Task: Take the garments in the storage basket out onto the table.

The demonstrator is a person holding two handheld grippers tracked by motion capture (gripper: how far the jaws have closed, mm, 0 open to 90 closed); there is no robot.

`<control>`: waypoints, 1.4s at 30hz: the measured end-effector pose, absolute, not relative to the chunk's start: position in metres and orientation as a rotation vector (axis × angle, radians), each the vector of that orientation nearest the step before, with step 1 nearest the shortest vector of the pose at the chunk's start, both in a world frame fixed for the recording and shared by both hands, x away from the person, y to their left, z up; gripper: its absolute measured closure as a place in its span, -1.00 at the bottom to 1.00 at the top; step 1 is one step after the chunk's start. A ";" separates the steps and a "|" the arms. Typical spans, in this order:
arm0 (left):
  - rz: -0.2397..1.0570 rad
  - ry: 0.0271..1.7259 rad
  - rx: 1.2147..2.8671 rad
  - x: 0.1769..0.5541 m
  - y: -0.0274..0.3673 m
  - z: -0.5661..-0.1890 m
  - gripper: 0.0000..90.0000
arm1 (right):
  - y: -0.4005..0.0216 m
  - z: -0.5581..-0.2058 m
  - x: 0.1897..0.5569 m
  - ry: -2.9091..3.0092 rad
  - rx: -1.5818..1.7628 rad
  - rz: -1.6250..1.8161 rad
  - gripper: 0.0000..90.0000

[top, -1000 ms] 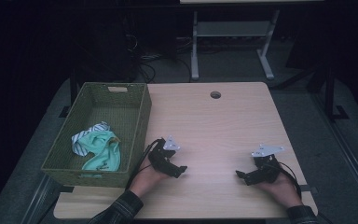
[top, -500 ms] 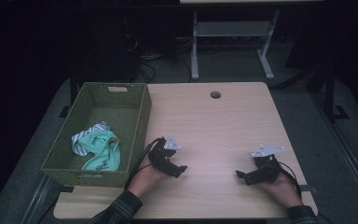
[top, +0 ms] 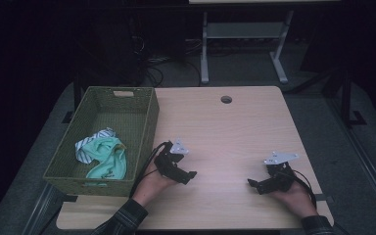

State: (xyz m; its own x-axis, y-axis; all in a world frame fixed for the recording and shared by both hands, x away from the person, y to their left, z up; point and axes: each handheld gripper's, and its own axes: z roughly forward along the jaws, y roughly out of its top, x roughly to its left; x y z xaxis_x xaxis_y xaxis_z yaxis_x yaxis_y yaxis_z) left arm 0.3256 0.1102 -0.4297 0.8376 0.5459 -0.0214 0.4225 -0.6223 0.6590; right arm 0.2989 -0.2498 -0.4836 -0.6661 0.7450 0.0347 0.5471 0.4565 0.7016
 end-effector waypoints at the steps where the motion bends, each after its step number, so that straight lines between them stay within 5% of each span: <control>1: 0.234 0.704 2.326 0.325 0.110 -0.428 -0.71 | -0.250 -0.484 0.299 2.432 1.109 1.019 -1.00; 42: 0.143 0.638 2.301 0.338 0.124 -0.377 -0.70 | -0.250 -0.484 0.299 2.431 1.112 1.019 -1.00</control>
